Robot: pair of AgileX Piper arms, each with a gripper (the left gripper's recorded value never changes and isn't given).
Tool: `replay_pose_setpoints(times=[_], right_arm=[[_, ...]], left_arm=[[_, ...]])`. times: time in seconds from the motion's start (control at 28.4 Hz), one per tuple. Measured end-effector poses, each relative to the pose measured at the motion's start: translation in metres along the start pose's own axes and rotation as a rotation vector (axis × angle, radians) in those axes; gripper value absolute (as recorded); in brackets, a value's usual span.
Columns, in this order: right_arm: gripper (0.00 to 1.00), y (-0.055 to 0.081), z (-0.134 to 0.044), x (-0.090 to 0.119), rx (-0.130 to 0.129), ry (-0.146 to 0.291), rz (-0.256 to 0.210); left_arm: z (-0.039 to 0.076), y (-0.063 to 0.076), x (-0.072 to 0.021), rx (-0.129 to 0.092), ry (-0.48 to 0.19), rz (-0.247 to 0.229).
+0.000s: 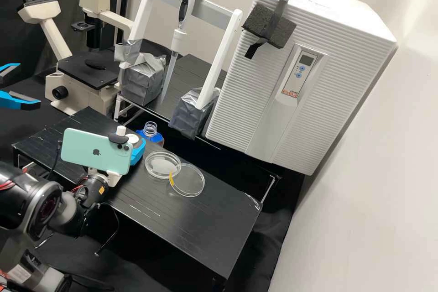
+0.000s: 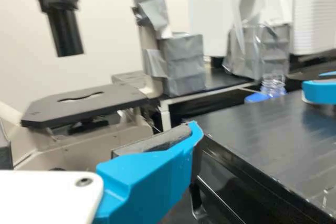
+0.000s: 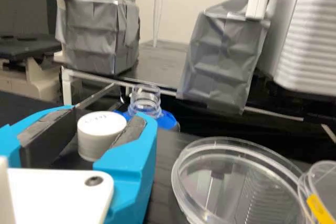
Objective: Open the bottle
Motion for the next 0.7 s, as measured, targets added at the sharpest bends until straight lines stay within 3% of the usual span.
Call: replay_pose_setpoints(times=[0.21,0.32,0.39,0.42,0.53,0.7], right_arm=[[1.0,0.003,-0.004,-0.004,-0.007,0.021,0.031],[1.0,0.005,-0.008,-0.009,-0.006,0.039,0.072],[1.0,0.008,-0.012,-0.011,-0.02,0.026,0.122],[1.0,0.008,-0.015,-0.012,-0.04,0.027,0.136],[1.0,0.011,-0.021,-0.016,-0.051,0.025,0.201],[1.0,0.014,-0.023,-0.025,-0.049,0.047,0.237]], left_arm=[[-0.005,0.006,-0.006,0.027,0.102,0.057],[-0.004,0.006,-0.0059,0.031,0.103,0.062],[-0.004,0.007,-0.0062,0.035,0.102,0.066],[-0.004,0.007,-0.0062,0.034,0.102,0.066],[-0.004,0.007,-0.0061,0.034,0.101,0.068],[-0.004,0.007,-0.0061,0.034,0.101,0.068]])
